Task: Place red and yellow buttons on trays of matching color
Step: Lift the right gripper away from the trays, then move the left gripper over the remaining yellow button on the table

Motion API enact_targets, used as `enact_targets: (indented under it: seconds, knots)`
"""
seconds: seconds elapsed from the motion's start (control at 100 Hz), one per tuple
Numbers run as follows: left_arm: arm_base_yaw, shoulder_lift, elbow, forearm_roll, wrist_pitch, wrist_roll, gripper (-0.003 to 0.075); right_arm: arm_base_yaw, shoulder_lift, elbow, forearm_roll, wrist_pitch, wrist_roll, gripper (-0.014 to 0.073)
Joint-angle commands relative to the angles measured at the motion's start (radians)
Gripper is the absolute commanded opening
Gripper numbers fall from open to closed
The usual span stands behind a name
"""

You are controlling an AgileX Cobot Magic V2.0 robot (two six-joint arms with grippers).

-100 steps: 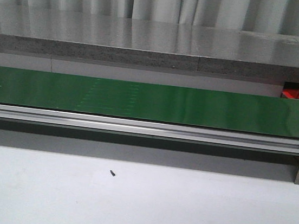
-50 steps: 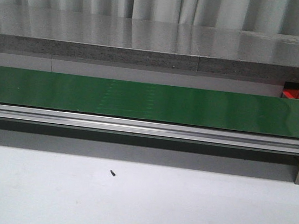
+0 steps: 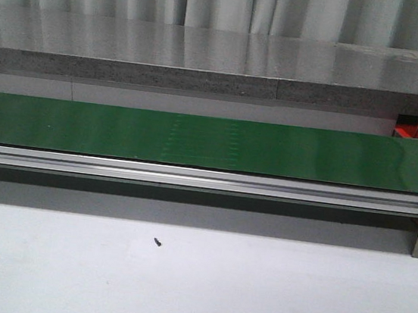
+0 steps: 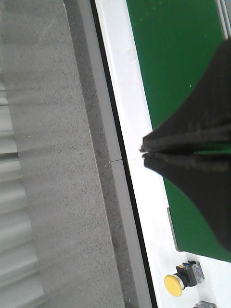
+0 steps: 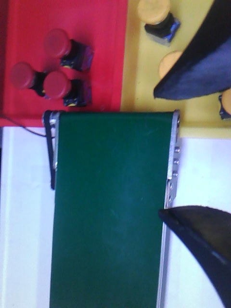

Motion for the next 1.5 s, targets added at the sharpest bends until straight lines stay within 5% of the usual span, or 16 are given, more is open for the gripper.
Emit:
enact_targets:
  seconds: [0.0,0.42,1.05,1.19,1.38,1.49]
  knots:
    - [-0.008,-0.005,-0.027,-0.017,-0.058,-0.003,-0.0020,0.028,-0.038,-0.034,0.012,-0.053,-0.002,0.0413]
    - [-0.008,-0.005,-0.027,-0.017,-0.058,-0.003,-0.0020,0.037,-0.043,-0.034,0.012,-0.038,-0.003,-0.0074]
    - [-0.008,0.008,-0.027,-0.018,-0.062,-0.003,-0.0008,0.036,-0.039,-0.034,0.012,-0.030,-0.003,-0.0068]
    - [-0.008,0.008,-0.027,-0.014,-0.062,-0.003,0.0128,0.036,-0.039,-0.034,0.012,-0.030,-0.003,-0.0068]
    - [-0.008,0.008,-0.027,0.006,-0.062,-0.003,0.0528,0.036,-0.039,-0.034,0.012,-0.030,-0.003,-0.0068]
    - [-0.008,0.008,-0.027,0.006,-0.076,-0.003,0.0670,0.036,-0.039,-0.034,0.012,-0.030,-0.003,-0.0068]
